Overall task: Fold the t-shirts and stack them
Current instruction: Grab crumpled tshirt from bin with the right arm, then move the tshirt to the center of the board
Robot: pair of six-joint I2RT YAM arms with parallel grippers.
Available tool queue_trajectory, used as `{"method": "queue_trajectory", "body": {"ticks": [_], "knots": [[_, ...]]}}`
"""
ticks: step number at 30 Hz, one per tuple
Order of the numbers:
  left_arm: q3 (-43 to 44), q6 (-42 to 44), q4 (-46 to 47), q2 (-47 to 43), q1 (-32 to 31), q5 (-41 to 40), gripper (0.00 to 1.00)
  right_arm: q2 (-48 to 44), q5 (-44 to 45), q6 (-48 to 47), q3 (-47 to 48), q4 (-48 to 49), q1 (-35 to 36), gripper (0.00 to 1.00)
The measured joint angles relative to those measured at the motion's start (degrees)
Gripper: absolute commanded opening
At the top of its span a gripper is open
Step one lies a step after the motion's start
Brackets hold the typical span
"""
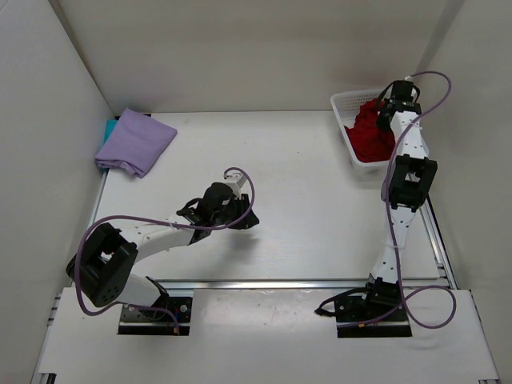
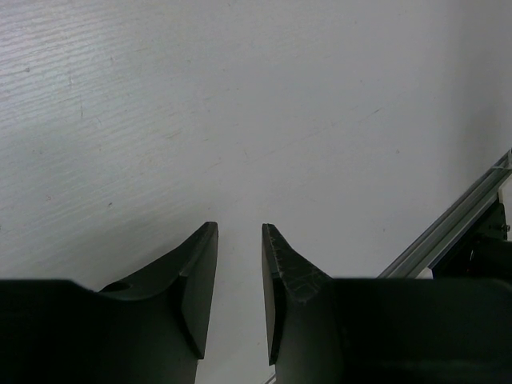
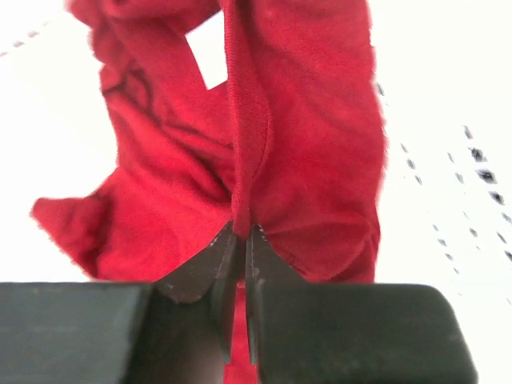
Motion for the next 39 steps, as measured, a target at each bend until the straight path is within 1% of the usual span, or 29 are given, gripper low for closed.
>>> {"method": "queue_trajectory", "body": {"ticks": [4, 6, 9, 12, 15, 17, 19, 21, 23, 25, 27, 28, 30, 32, 34, 36, 38, 39], "knots": [[0.00, -0.31, -0.15, -0.33, -0.13, 0.39, 0.39, -5.05, 0.63, 0.46, 0.02, -2.73, 0.98, 0.00], [0.00, -0.70, -0.37, -1.14, -0.33, 0.48, 0.40, -9.31, 0.57, 0.46, 0.02, -4.02, 1.99, 0.00], [0.00, -1.64, -0.22, -3.63, -0.13, 1.03, 0.40, -17.22, 0.48, 0.39, 0.00, -4.94, 4.50, 0.00], [0.00, -2.56, 0.15, -6.51, 1.11, 1.57, 0.40, -26.03, -0.17, 0.00, 0.00, -4.44, 8.87, 0.00], [0.00, -4.00, 0.85, -8.02, 4.22, 3.48, 0.40, -35.67, -2.56, -1.18, -0.94, -1.46, 16.06, 0.00], [-0.50, -5.55, 2.01, -8.61, 7.87, 5.07, 0.40, -42.99, -3.26, -2.69, -4.61, 2.67, 23.26, 0.00], [-1.92, -6.93, 2.67, -9.68, 11.45, 6.14, 0.40, -50.60, -2.80, -4.98, -11.15, 8.98, 32.35, 0.00], [-3.65, -8.15, 2.78, -11.37, 14.75, 6.82, 0.40, -55.25, -3.54, -7.10, -14.56, 12.11, 40.19, 0.00], [-5.38, -8.96, 2.32, -14.08, 17.68, 7.19, 0.41, -56.46, -5.57, -7.39, -12.72, 13.42, 43.65, 0.00], [-6.27, -9.49, 1.62, -17.05, 20.02, 7.28, 0.41, -56.48, -8.04, -7.06, -10.01, 15.65, 43.58, 0.00], [-6.86, -10.08, 1.11, -20.26, 22.62, 7.26, 0.40, -57.68, -10.14, -6.36, -10.86, 18.93, 42.86, 0.00], [-7.30, -10.34, 1.05, -21.97, 23.85, 7.26, 0.40, -58.84, -11.50, -5.57, -12.90, 20.79, 42.10, 0.00], [-8.46, -10.95, 0.76, -25.22, 25.86, 7.08, 0.41, -62.45, -16.41, -3.41, -20.09, 25.33, 39.71, 0.00], [-9.46, -11.34, 0.42, -27.10, 26.97, 6.54, 0.40, -66.88, -22.67, 0.59, -30.47, 30.80, 34.10, 0.00], [-10.75, -11.82, 0.33, -27.71, 27.58, 6.43, 0.40, -72.15, -30.01, 6.78, -44.68, 39.10, 24.72, 0.00], [-12.24, -12.31, 0.00, -27.69, 28.06, 6.27, 0.41, -76.91, -35.91, 13.53, -62.14, 49.53, 15.37, 0.00], [-13.79, -12.63, -0.09, -27.36, 28.24, 5.77, 0.41, -78.42, -38.86, 18.36, -76.89, 56.00, 8.59, 0.00], [-14.21, -12.68, -0.17, -27.08, 28.13, 5.14, 0.42, -78.14, -39.85, 19.80, -82.64, 57.61, 6.64, 0.00]]}}
